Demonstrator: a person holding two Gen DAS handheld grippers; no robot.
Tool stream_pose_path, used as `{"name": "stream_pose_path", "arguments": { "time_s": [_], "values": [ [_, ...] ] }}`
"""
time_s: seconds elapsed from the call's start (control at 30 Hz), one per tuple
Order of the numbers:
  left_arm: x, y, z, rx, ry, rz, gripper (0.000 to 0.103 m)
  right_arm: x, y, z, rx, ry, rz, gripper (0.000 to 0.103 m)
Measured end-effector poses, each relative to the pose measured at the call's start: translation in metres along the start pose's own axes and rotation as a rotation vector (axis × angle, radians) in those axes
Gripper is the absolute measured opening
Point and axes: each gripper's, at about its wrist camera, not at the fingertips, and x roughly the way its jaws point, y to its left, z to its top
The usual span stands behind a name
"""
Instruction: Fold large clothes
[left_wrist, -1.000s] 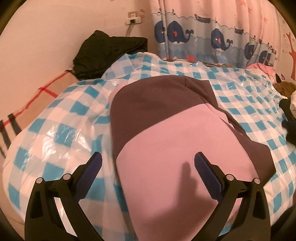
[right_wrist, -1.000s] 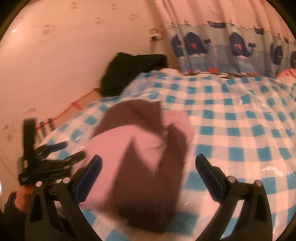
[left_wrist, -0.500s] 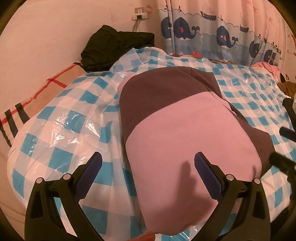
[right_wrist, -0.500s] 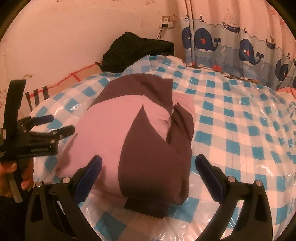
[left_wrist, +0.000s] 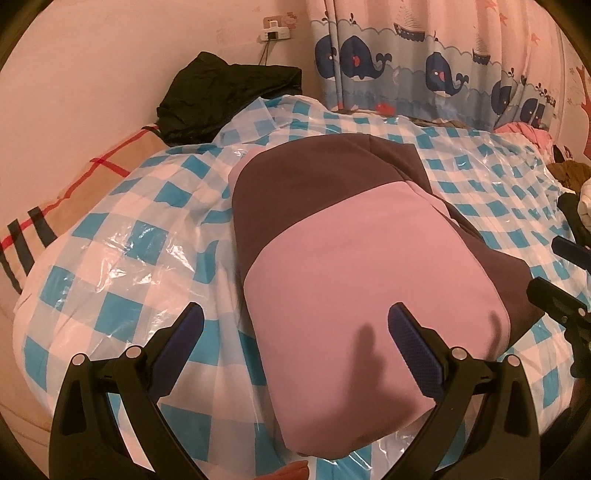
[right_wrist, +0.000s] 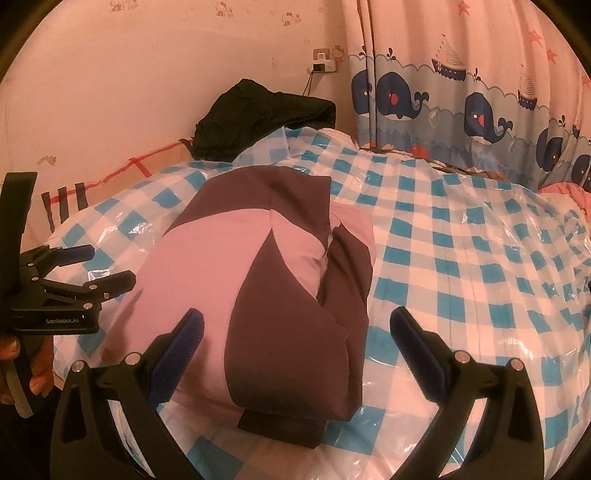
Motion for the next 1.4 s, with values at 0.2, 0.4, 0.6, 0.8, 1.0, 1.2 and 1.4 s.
{"name": "stream_pose_path", "arguments": {
  "time_s": [0.2, 0.4, 0.6, 0.8, 1.0, 1.2, 1.4],
  "values": [
    [-0.0018, -0.0021, -0.0025, 0.001, 0.008, 0.002, 0.096, 0.0002, 0.0012, 0.0002, 0.0, 0.0, 0.0, 0.097],
    [-0.0022, -0.0019, -0.003, 0.001, 0.007, 0.0, 0.096, 0.0024, 0.0, -0.0006, -0.002, 0.004, 0.0, 0.097],
    [-0.0042, -0.0056, -0.0052, 0.005, 0.01, -0.003, 0.096, 0.0021, -0.0001, -0.0002, -0.003, 0.004, 0.002, 0.097],
    [-0.0048, -0.0069, -0.0053, 0.005, 0.01, -0.003, 0.096, 0.002, 0.0003, -0.0002, -0.003, 0.004, 0.001, 0.097],
    [-0.0048, -0.0067, -0.0053, 0.005, 0.011, -0.004, 0.096, 0.0023, 0.0004, -0.0002, -0.005, 0.005, 0.001, 0.097],
    [-0.0051, -0.0072, -0.0058, 0.006, 0.011, -0.005, 0.096, 0.0024, 0.0012, -0.0002, -0.004, 0.005, 0.0, 0.097],
    [-0.0049, -0.0069, -0.0055, 0.006, 0.011, -0.005, 0.096, 0.0023, 0.0017, -0.0002, -0.003, 0.004, 0.0, 0.097]
  ]
}}
